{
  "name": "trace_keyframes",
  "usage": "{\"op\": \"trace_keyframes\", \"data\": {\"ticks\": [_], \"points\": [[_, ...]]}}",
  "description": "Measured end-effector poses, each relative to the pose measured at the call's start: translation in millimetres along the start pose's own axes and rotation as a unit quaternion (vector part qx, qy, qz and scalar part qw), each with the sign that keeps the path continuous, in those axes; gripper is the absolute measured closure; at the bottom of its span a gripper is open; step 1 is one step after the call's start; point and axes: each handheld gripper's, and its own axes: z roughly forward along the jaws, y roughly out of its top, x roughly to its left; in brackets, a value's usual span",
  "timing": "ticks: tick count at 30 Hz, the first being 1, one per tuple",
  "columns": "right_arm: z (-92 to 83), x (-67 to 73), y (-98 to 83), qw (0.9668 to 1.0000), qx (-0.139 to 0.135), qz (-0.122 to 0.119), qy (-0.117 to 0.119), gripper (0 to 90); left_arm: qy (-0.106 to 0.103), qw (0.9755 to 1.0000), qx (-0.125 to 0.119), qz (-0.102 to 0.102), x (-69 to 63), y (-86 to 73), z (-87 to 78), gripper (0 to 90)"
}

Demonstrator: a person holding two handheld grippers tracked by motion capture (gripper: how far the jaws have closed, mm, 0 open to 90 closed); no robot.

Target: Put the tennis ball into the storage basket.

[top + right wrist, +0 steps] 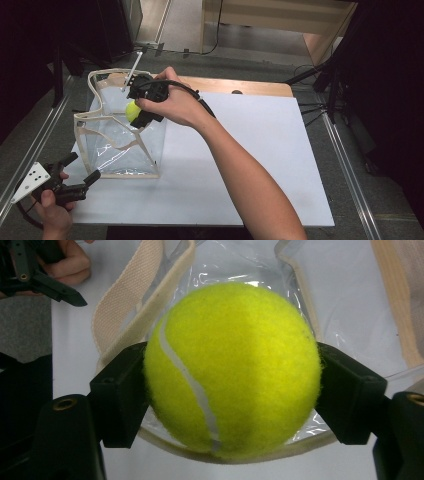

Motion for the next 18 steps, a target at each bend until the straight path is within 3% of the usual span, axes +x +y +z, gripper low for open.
{"op": "trace_keyframes", "data": {"ticks": [5, 18], "points": [[-5.9, 1.8, 0.4, 0.9999, -0.016, 0.000, -0.006, 10.2, 0.000, 1.0000, 0.001, 0.001, 0.0, 0.0, 0.0, 0.0], [-13.0, 2.1, -2.4, 0.9994, -0.032, 0.008, -0.013, 10.2, 0.001, 1.0000, 0.001, 0.000, 0.0, 0.0, 0.2, 0.0]]}}
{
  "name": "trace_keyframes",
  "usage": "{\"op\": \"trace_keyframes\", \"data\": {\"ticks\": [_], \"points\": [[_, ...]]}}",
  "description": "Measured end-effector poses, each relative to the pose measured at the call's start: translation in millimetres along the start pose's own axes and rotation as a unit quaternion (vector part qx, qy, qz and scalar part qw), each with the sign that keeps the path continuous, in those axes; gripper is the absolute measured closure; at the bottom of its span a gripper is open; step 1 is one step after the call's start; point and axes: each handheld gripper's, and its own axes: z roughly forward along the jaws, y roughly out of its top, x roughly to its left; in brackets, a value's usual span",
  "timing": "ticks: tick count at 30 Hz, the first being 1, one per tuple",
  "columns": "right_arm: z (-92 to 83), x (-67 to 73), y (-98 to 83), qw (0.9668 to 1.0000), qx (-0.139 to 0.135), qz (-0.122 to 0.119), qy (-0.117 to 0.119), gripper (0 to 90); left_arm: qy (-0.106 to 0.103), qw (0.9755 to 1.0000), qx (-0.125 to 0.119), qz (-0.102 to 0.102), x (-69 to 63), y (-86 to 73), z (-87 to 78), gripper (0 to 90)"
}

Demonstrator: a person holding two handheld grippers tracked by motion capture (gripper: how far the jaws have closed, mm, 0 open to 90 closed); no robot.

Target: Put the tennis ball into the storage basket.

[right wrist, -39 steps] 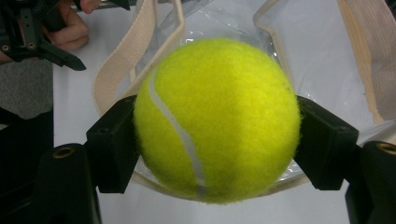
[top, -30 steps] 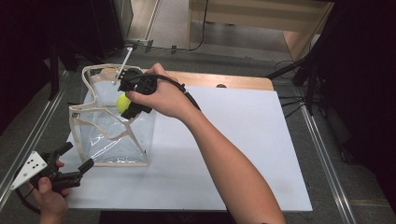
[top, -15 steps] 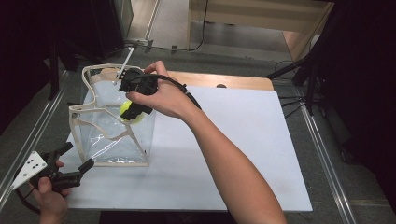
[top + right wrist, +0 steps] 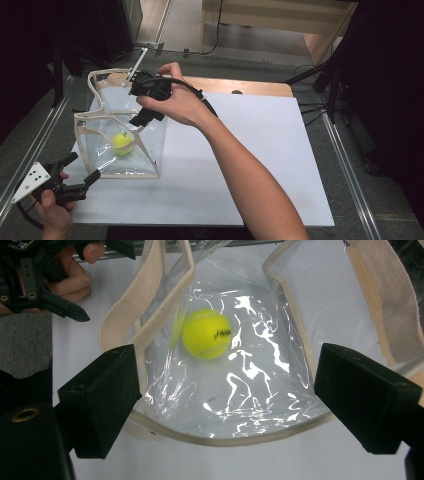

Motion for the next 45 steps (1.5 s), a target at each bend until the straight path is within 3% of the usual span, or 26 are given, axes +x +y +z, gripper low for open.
{"op": "trace_keyframes", "data": {"ticks": [18, 45], "points": [[-16.6, 0.3, -8.7, 0.9998, -0.015, 0.008, -0.006, 10.2, 0.000, 1.0000, 0.002, 0.002, 0.2, 0.0, -0.1, 0.0], [-36.1, -1.3, -64.6, 0.9987, -0.019, 0.040, -0.027, 10.2, -0.002, 1.0000, 0.002, 0.003, -0.6, 0.0, 0.6, 0.0]]}}
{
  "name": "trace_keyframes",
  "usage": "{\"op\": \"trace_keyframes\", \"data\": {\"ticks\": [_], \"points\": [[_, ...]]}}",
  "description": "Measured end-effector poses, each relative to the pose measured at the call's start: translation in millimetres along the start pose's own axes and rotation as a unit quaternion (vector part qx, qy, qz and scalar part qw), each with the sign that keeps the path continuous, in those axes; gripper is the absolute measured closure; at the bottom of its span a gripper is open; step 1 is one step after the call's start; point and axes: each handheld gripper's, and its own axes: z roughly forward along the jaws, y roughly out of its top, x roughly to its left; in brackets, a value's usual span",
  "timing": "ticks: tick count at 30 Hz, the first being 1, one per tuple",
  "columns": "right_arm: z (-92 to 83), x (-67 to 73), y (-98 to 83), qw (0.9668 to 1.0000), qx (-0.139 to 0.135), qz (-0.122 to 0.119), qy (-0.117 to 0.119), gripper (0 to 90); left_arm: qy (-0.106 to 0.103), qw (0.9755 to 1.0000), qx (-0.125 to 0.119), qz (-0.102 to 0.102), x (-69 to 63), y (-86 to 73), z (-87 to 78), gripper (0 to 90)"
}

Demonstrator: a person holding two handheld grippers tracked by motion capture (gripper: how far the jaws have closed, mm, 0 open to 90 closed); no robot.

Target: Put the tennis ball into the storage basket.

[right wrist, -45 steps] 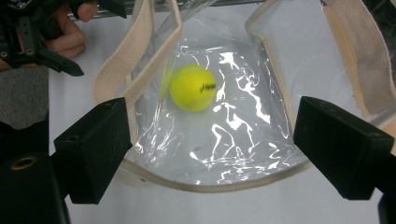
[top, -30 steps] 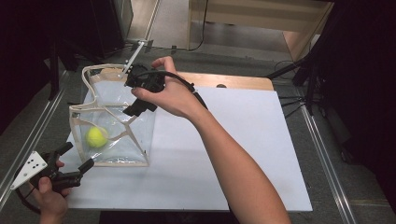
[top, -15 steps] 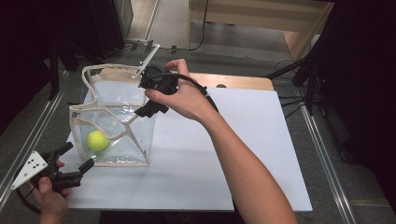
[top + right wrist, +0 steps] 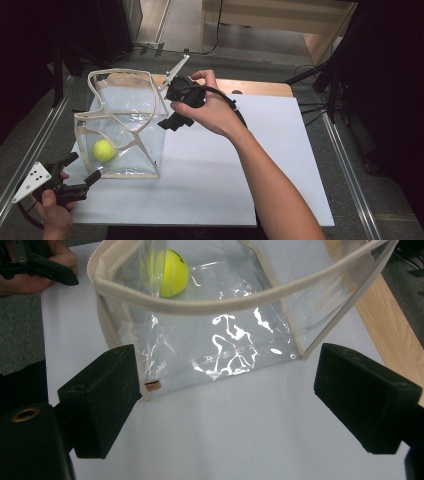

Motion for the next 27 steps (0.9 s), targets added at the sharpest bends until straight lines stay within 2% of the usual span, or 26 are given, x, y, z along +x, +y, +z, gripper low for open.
{"op": "trace_keyframes", "data": {"ticks": [27], "points": [[-7.7, 1.3, -66.6, 0.9990, -0.015, 0.036, -0.021, 10.2, 0.001, 1.0000, 0.003, 0.003, -0.1, -0.2, 0.0, 0.0]]}}
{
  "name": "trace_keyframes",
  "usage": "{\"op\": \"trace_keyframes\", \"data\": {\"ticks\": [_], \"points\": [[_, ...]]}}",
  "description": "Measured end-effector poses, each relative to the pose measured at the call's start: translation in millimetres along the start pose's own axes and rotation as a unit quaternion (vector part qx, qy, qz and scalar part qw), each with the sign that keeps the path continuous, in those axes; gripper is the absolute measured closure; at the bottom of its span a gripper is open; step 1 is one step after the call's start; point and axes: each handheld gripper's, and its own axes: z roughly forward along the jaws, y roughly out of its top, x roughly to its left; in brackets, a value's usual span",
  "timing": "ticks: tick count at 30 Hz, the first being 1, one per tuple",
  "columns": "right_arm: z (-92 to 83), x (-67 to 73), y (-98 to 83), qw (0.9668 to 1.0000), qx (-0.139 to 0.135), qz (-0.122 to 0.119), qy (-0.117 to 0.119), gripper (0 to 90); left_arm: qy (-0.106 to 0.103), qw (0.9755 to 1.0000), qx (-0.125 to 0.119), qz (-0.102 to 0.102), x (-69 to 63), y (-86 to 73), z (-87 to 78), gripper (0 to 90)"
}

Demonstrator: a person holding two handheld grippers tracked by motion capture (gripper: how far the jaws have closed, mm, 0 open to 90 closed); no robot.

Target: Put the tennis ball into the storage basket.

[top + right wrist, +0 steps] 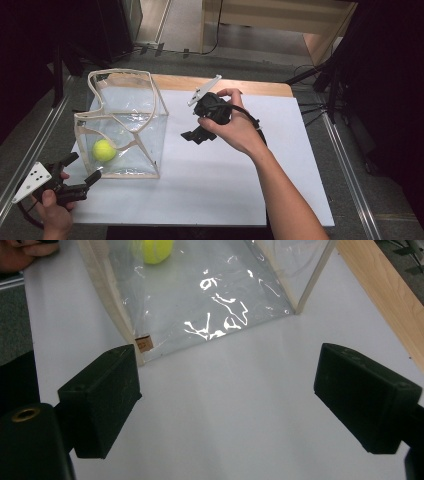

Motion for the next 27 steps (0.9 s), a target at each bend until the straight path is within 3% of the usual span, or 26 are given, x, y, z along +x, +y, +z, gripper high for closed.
{"op": "trace_keyframes", "data": {"ticks": [15, 27], "points": [[-12.7, 1.0, -52.2, 0.9991, -0.021, 0.033, -0.016, 10.3, 0.002, 1.0000, 0.003, 0.002, -0.9, -0.2, 0.7, 0.0], [-26.3, 1.8, -102.1, 0.9955, -0.049, 0.073, -0.035, 10.3, 0.003, 1.0000, 0.004, 0.003, -0.9, -0.3, 0.4, 0.0]]}}
